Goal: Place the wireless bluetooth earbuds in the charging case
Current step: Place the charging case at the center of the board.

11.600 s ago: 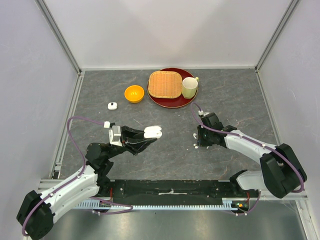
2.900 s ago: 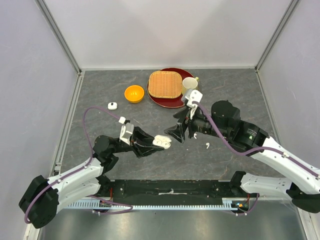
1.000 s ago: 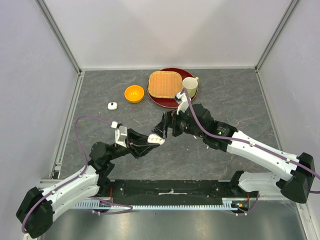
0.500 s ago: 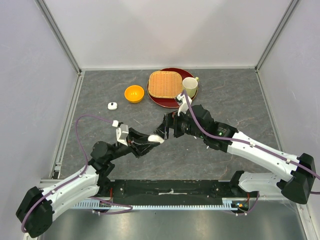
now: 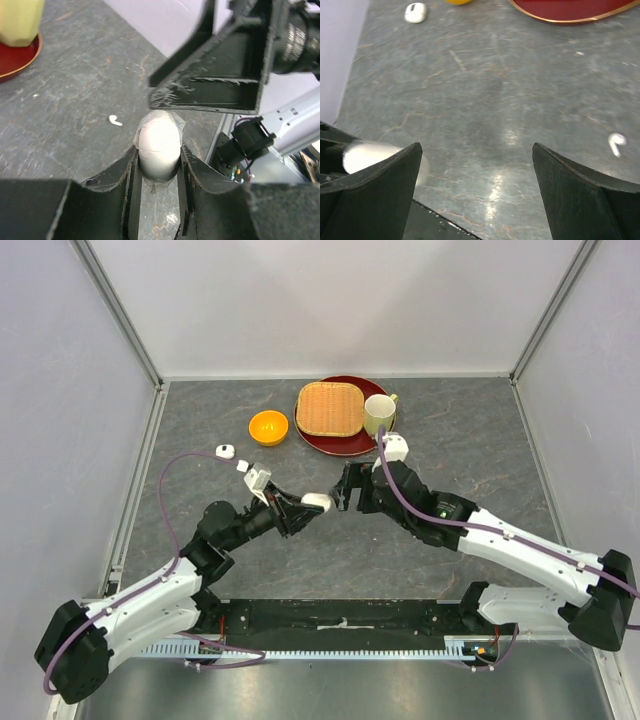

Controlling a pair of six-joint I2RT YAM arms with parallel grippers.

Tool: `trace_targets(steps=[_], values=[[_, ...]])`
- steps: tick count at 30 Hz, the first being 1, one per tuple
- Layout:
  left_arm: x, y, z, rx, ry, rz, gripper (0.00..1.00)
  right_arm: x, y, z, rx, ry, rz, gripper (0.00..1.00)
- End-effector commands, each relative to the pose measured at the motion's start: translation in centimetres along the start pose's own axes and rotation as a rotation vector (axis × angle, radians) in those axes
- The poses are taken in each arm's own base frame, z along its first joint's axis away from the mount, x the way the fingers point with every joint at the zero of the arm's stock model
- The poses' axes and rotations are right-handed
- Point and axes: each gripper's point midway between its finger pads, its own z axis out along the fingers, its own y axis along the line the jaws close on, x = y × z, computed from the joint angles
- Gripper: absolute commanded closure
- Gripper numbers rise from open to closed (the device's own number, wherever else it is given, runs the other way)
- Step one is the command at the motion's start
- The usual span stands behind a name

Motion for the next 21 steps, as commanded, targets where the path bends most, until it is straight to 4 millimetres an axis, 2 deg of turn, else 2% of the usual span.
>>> trace_targets(steps=[1, 4, 10, 15, 16, 17, 18, 20, 21], values=[[-1.4, 2.0, 0.6, -0.144, -0.038, -0.108, 0.98, -0.5, -5.1, -2.2, 0.225, -0.093, 0.077, 0.02], [0.2, 4.1, 0.5, -0.257, 0.002, -0.184, 0.98, -1.2, -6.6, -3.4, 0.259, -0.151, 0.121, 0.02], [3.5, 5.6, 1.6, -0.314, 0.152, -0.260, 0.98, -1.4, -8.5, -5.0, 0.284, -0.195, 0.153, 0.02], [6.6, 7.2, 3.5, -0.355, 0.281, -0.332, 0.96, -1.5, -8.6, -5.8, 0.271, -0.195, 0.156, 0.02], [7.0, 7.5, 3.9, -0.364, 0.290, -0.345, 0.96, -1.4, -8.7, -5.8, 0.270, -0.194, 0.153, 0.02], [6.5, 7.5, 4.6, -0.356, 0.284, -0.345, 0.96, -1.5, -8.7, -6.0, 0.268, -0.195, 0.153, 0.02], [7.6, 8.2, 4.9, -0.371, 0.315, -0.355, 0.96, -1.6, -8.7, -6.1, 0.264, -0.199, 0.152, 0.02], [7.4, 8.7, 6.0, -0.378, 0.318, -0.358, 0.95, -1.6, -8.7, -6.3, 0.258, -0.198, 0.150, 0.02], [8.2, 9.4, 6.3, -0.396, 0.339, -0.364, 0.94, -1.6, -8.7, -6.4, 0.255, -0.196, 0.147, 0.02]])
